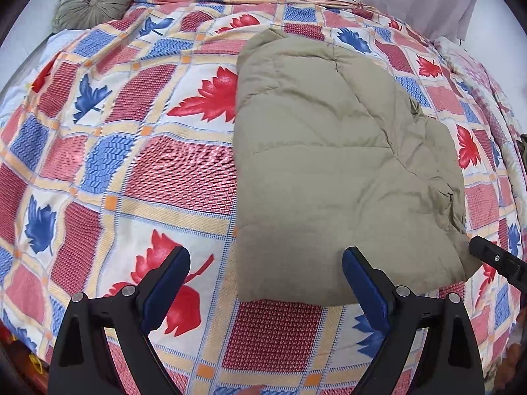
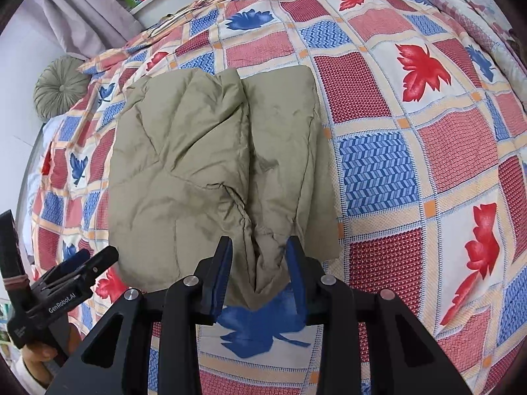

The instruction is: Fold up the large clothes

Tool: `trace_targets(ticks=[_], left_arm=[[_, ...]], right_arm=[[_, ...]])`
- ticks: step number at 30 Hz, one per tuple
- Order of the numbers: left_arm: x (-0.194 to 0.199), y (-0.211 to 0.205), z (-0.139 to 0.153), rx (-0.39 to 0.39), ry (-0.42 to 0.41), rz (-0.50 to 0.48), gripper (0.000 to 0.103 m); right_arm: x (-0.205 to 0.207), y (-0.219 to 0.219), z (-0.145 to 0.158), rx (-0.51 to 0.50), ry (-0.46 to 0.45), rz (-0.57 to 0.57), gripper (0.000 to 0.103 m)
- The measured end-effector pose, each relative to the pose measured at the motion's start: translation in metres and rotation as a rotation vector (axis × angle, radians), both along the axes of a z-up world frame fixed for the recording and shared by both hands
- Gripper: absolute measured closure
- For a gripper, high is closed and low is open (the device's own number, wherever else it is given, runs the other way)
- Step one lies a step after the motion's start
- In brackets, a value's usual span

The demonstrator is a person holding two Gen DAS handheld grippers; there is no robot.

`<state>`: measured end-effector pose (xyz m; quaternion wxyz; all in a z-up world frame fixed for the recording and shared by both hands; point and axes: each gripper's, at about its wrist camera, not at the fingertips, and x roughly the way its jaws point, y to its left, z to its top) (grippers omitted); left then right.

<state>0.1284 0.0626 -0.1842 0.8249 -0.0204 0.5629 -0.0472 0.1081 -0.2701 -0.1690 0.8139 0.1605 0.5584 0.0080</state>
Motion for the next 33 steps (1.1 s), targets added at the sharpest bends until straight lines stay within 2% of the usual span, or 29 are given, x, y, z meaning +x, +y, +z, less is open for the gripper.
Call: trace_targets(ticks=[2,9,11,14,18,21,23,24,30,33], left_arm=[[-0.005,0.004,0.004,-0.008,0.005,0.012,0.0],[-0.023,0.007,0.017,0.008,0.017,0.017,0.0],[-0.029,0.007,0.025,0.033,0.012,0.021,0.0],[-0.04,0.01,0.041,0.014,-0.013,0.021,0.0],[-0.052,0.014,0.063,0.012,-0.021,0.035,0.0],[-0.062,0.013,0.082,0.067,-0.04,0.023,0.0],[-0.07,0.013,0.096,0.085,-0.059,0.014,0.0],[-0.073,0.013,0.102,0.085,-0.063,0.009,0.0],[-0.092,0.015,0.14,0.04,-0.059,-0.002,0.0],[-0.1,0.017,0.159,0.04,-0.071,0.012,0.0]], right_arm=[[-0.005,0.003,0.005,-0.018,-0.008,0.011,0.062],[-0.02,0.003,0.02,-0.035,-0.016,-0.001,0.062],[-0.024,0.004,0.022,-0.04,-0.01,0.002,0.062],[-0.03,0.006,0.028,-0.049,-0.001,0.01,0.062],[-0.043,0.012,0.044,-0.053,-0.006,0.026,0.044],[-0.054,0.018,0.06,-0.055,-0.014,0.04,0.039],[-0.062,0.02,0.073,-0.054,-0.024,0.045,0.031],[-0.066,0.022,0.08,-0.054,-0.032,0.047,0.023],[-0.086,0.034,0.125,-0.107,-0.052,0.065,0.021],[-0.092,0.037,0.139,-0.114,-0.07,0.06,0.014]])
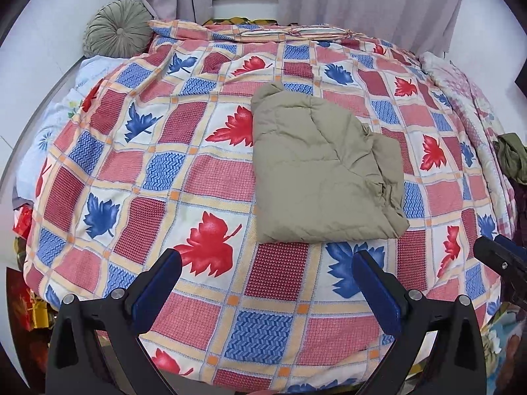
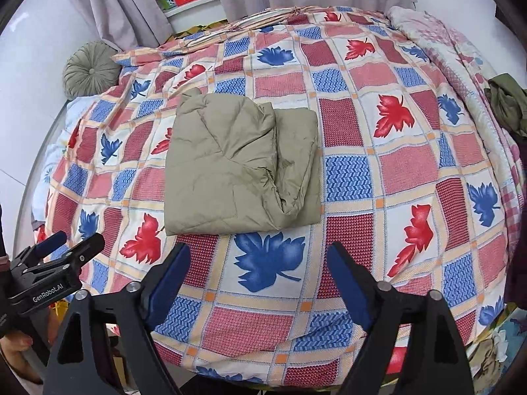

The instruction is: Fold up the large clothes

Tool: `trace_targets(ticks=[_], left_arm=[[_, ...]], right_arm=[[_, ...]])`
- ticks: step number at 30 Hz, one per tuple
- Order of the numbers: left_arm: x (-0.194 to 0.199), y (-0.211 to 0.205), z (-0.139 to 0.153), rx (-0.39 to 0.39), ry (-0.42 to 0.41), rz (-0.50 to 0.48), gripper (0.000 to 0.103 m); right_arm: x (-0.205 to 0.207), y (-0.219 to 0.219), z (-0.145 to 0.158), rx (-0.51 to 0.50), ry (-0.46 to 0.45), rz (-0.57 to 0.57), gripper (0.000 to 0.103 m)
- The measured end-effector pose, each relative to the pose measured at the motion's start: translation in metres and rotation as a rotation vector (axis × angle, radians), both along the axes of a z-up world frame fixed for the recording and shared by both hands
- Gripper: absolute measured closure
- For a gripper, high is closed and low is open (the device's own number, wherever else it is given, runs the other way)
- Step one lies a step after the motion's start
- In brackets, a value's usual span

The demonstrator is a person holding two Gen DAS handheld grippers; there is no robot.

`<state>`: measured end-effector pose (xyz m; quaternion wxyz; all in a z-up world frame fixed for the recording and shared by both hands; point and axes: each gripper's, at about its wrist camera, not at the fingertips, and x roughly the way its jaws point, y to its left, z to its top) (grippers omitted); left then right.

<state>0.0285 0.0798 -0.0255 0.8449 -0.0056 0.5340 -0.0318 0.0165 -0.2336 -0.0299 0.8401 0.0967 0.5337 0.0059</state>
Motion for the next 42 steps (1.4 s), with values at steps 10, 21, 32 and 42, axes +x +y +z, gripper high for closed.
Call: trace_targets(ticks=[10,21,32,42], left_arm=[[-0.02,0.007,0.041,0.007,-0.056,0.014,0.0],[-0.026,0.013,0.061,0.023,-0.09,0.021,0.0],[-0.033,0.01,0.072,0.044,-0.12,0.014,0.0],[-0.035,0.012,0.072,0.042,-0.117,0.025,0.0]], right_arm=[[-0.02,0.01,0.054,-0.019,-0.112,-0.024,0.013],[-0.031,0.012,0.068,-0.06,-0.126,-0.056,0.012],[-0.032,0.022,0.074,-0.06,-0.123,-0.046,0.012],[-0.032,0.027,0.076,-0.06,-0.124,-0.046,0.012]])
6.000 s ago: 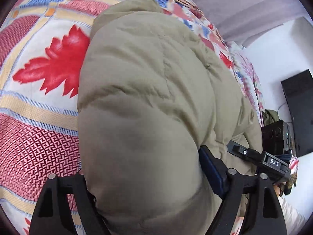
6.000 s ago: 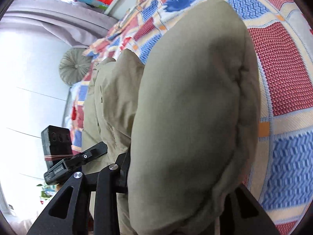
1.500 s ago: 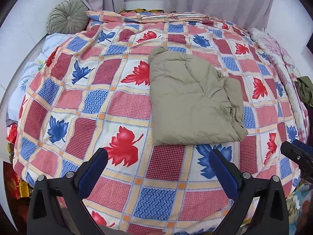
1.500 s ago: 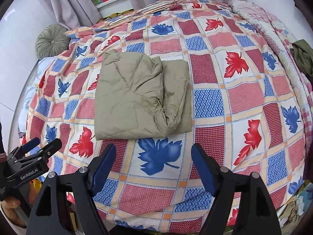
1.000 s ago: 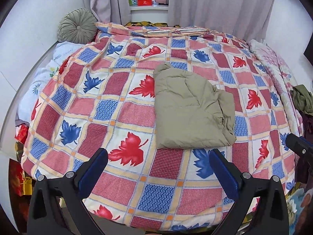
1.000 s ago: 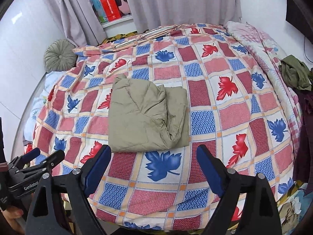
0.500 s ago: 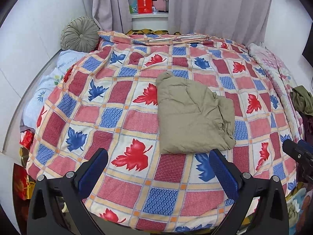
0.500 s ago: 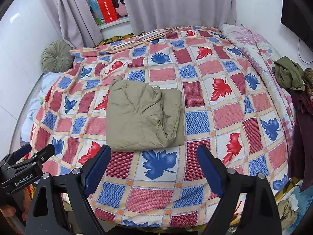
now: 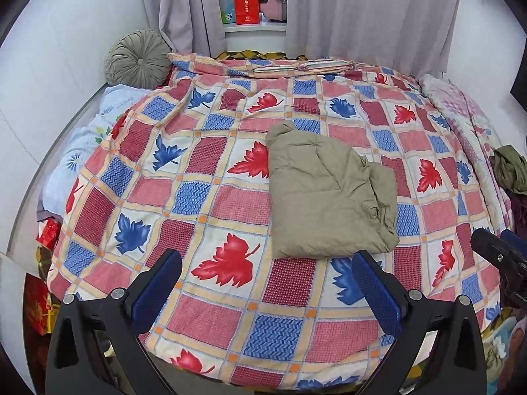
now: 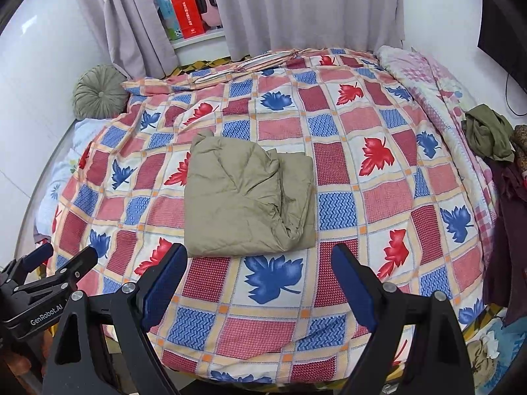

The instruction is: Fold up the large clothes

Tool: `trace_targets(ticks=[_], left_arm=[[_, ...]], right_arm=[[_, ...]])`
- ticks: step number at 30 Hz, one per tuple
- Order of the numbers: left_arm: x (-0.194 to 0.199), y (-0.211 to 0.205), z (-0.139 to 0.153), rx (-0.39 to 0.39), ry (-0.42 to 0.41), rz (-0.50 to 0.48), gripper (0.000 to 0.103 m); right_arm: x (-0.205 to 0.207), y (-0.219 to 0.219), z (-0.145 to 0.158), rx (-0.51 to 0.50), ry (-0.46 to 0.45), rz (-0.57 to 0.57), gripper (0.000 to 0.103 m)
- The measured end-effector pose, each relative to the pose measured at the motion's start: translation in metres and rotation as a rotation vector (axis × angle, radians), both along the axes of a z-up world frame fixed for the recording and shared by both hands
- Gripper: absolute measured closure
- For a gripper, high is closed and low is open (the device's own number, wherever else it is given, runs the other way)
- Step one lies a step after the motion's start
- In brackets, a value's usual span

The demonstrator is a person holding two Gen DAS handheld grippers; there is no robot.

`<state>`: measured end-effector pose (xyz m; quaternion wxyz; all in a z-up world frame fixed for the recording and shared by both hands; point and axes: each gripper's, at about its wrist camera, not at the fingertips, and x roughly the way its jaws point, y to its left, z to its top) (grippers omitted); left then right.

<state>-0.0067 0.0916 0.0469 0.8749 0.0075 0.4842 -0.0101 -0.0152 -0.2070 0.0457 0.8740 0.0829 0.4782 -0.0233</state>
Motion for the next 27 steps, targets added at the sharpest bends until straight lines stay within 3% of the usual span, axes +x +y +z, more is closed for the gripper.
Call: trace_targets(ticks=[27], left_arm=[[0.0003,0.0009,0.0,-0.002,0.003,-0.004,0.0]], right_arm=[[0.0003,0.005,0.0009,-0.004,-0.002,0.0,0.012]])
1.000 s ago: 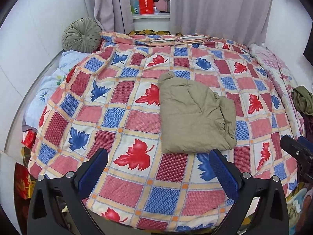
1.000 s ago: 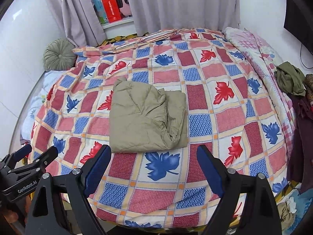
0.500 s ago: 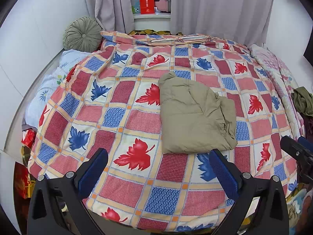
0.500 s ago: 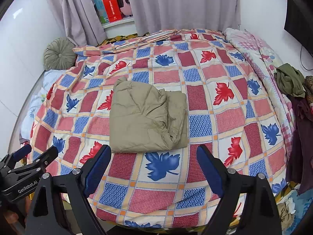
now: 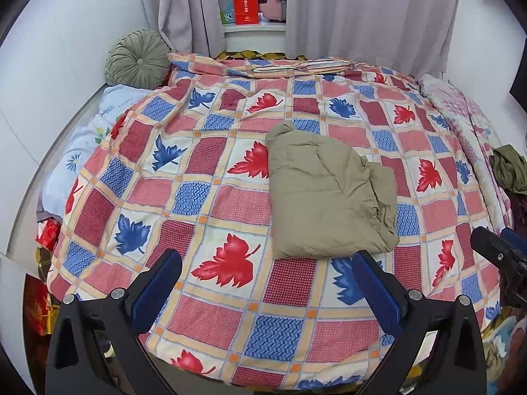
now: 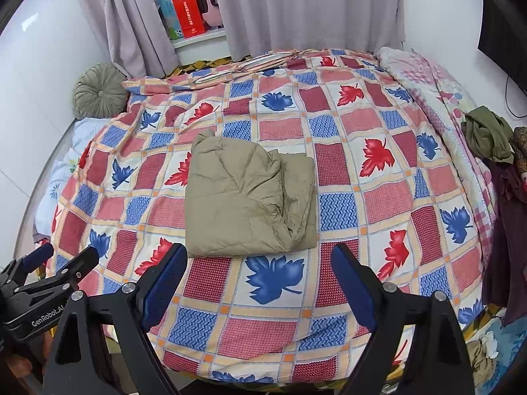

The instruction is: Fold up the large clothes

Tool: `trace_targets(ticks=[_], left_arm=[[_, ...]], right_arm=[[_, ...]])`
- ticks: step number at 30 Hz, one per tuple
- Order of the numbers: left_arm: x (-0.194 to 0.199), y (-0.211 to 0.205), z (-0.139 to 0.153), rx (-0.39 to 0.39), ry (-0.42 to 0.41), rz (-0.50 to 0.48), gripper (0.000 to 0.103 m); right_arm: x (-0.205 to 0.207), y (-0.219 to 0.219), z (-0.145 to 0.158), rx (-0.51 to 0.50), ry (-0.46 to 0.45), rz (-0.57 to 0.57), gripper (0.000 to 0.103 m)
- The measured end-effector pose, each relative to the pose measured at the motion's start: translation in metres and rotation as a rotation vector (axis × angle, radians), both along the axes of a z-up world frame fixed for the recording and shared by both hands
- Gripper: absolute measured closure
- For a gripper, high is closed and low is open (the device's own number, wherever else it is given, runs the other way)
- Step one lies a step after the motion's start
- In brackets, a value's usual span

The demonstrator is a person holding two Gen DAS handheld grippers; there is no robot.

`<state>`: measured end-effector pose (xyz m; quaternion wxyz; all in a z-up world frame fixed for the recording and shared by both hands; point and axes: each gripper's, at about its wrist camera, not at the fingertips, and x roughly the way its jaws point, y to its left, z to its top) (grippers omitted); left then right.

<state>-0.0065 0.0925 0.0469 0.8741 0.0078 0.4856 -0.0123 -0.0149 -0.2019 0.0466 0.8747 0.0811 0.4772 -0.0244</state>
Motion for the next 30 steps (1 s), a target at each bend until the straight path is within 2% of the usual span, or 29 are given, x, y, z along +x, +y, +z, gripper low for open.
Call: trace_targets(ticks=[30], left_arm=[[-0.0009,-0.0007,0.0001,-0.001,0.0,-0.001,0.0]], right_arm=[[-0.0039,0.0045,-0.0016,-0.004,-0.001,-0.006,0.012]])
